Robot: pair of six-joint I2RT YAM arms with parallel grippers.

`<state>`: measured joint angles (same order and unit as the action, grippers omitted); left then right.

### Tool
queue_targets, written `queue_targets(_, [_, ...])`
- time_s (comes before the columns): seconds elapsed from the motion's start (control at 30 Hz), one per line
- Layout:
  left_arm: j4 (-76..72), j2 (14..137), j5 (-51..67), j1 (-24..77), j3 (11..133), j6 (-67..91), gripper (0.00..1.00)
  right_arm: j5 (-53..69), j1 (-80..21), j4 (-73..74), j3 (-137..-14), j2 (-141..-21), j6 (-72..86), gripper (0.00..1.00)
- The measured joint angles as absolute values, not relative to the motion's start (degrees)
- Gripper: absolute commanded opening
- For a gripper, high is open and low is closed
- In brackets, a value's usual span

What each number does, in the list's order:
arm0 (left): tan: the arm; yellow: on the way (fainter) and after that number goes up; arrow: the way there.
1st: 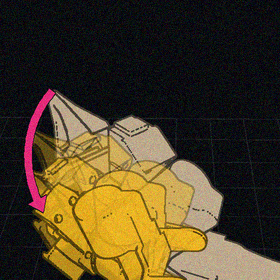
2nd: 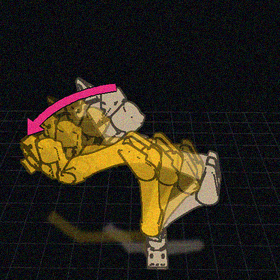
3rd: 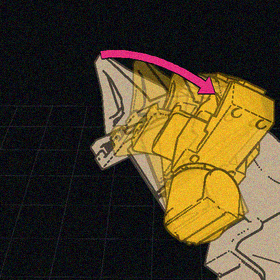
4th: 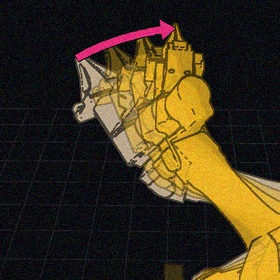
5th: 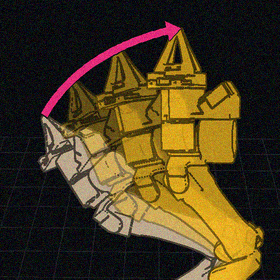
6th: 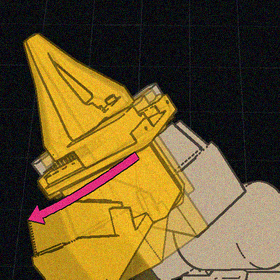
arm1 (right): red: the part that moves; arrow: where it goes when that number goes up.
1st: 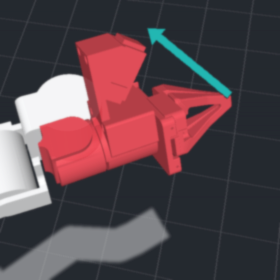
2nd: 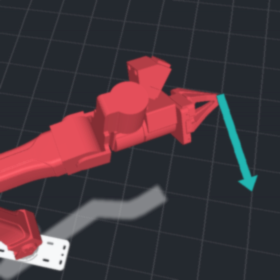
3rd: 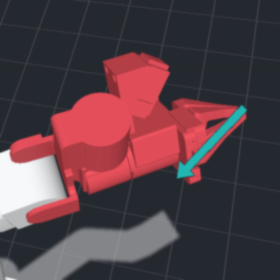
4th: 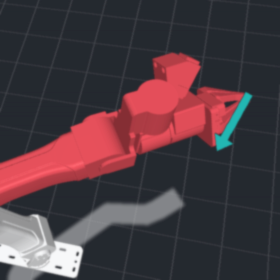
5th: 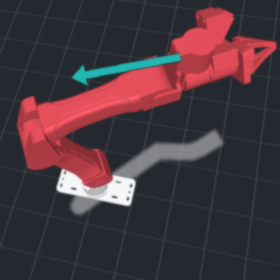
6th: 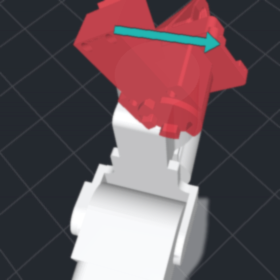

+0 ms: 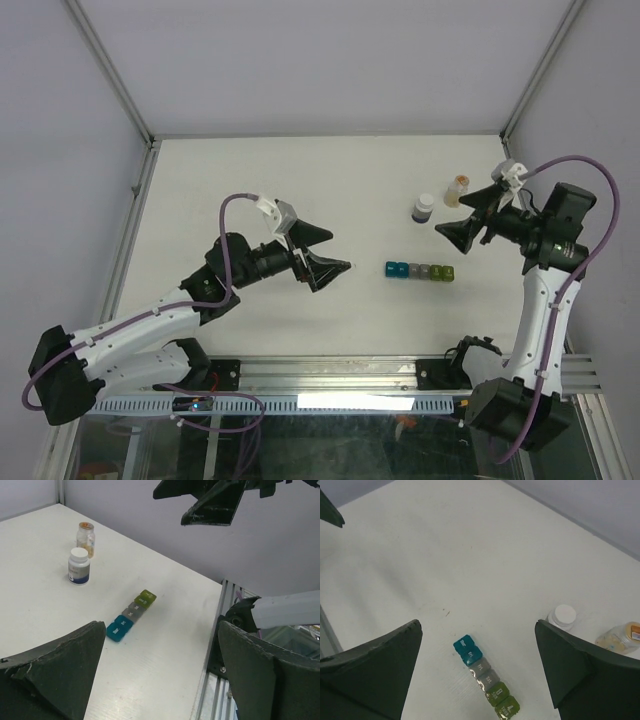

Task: Sort the pills into containers

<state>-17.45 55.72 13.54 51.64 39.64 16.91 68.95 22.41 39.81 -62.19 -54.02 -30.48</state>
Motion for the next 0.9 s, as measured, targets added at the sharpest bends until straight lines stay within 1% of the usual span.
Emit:
queue_targets(0.1, [-23.8,56.7,13.4,51.7,34.5,16.6,0.99,70.1,22.4,44.3,-58.2,-55.3,-42.7,0.99])
queue_targets(0.2, [-26.2,57.3,11.9,51.7,30.8,15.7,0.99,68.7,22.3,51.2,-56.8,-58.8,-57.2,0.99])
queue_targets(0.33, [-27.6,57.4,9.1,51.7,27.8,13.6,0.99,63.0,22.3,62.4,-56.9,-67.4,-77.6,0.99])
queue_targets(0.47, [-30.1,58.5,7.6,51.6,25.6,11.6,0.99,57.4,22.3,68.9,-57.1,-75.5,-90.4,0.99])
queue_targets(0.6, [-33.6,58.9,7.4,51.6,20.6,10.3,0.99,53.8,22.2,70.7,-57.1,-80.4,-100.1,0.98])
queue_targets(0.7, [-36.7,58.8,7.6,51.6,16.0,9.3,0.99,52.4,21.2,70.7,-57.2,-83.5,-105.3,0.93])
queue_targets(0.9, [-40.0,58.6,8.1,51.6,13.9,8.0,0.99,49.4,16.1,67.6,-57.8,-89.0,-107.7,0.87])
